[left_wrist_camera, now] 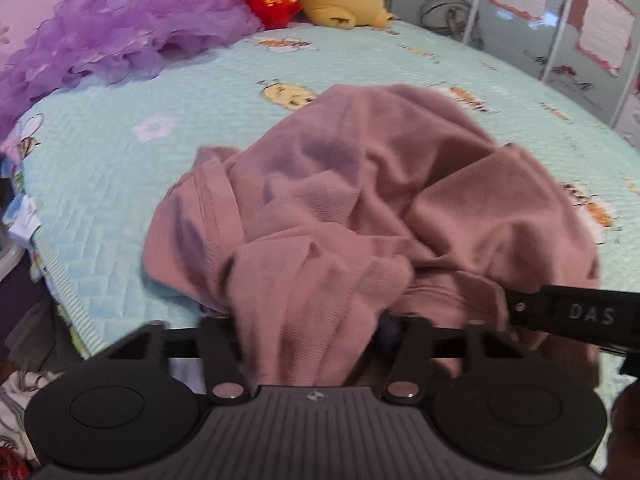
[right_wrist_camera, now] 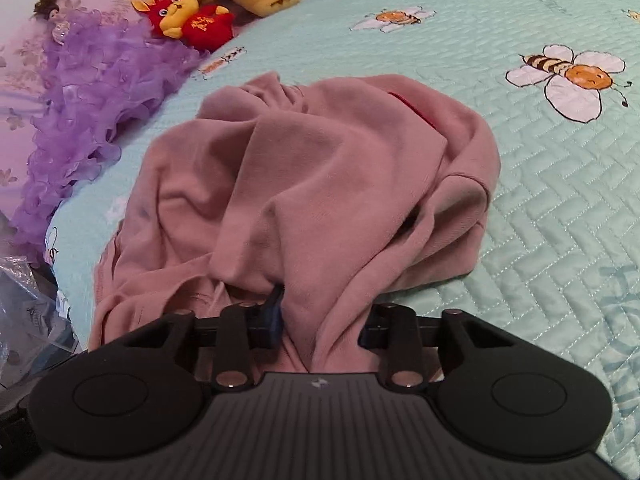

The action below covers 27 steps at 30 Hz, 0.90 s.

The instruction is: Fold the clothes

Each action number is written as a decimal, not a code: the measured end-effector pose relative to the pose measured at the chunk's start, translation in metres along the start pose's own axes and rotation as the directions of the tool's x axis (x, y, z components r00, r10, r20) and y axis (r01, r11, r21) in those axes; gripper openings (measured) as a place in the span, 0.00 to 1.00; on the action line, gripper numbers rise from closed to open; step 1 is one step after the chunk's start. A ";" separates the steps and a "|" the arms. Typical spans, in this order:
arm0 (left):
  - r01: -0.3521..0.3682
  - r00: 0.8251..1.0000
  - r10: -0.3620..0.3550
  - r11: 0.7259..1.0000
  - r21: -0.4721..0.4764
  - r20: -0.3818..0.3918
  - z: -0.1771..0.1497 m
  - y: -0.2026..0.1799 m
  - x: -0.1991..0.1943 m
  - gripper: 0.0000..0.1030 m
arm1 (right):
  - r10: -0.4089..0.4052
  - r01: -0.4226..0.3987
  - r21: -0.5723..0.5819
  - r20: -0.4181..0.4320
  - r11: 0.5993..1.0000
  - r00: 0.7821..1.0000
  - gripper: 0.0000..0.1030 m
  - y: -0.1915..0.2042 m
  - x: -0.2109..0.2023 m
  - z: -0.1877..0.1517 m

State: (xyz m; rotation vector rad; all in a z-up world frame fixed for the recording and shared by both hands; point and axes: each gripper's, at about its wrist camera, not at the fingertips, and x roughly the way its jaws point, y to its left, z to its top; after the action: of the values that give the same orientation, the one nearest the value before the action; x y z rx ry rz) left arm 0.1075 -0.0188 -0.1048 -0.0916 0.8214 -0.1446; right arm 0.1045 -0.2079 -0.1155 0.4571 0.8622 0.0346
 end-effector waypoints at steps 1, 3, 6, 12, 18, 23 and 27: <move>0.017 1.000 -0.017 1.000 0.001 0.005 0.000 -0.001 -0.003 0.35 | 0.015 -0.015 0.018 0.007 1.000 1.000 0.28 -0.003 -0.004 0.000; 0.067 0.998 -0.067 0.998 0.005 0.011 0.001 -0.006 -0.015 0.32 | 0.038 -0.040 0.044 0.028 0.998 0.999 0.26 -0.007 -0.013 -0.002; 0.129 0.991 -0.130 0.991 0.046 0.031 -0.002 -0.024 -0.038 0.31 | 0.042 -0.044 0.014 0.092 0.999 0.995 0.26 -0.011 -0.041 -0.007; 0.272 0.953 -0.289 0.948 0.163 0.091 -0.009 -0.082 -0.094 0.30 | 0.012 -0.022 0.042 0.209 0.999 0.978 0.25 -0.040 -0.120 -0.014; 0.404 0.874 -0.462 0.863 0.302 0.150 -0.013 -0.150 -0.159 0.30 | -0.042 0.007 0.094 0.377 0.996 0.925 0.25 -0.077 -0.226 -0.024; 0.477 0.790 -0.582 0.782 0.402 0.194 -0.009 -0.202 -0.215 0.30 | -0.089 0.020 0.132 0.534 0.991 0.841 0.25 -0.104 -0.318 -0.033; 0.510 0.737 -0.645 0.725 0.463 0.199 -0.009 -0.236 -0.241 0.31 | -0.108 0.009 0.156 0.641 0.988 0.760 0.25 -0.121 -0.380 -0.039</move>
State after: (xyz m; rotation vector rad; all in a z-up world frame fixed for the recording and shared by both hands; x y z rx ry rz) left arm -0.0825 -0.2125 0.0957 -0.0068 0.3641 -0.8769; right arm -0.1922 -0.3829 0.0893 0.5317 0.1840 -0.2393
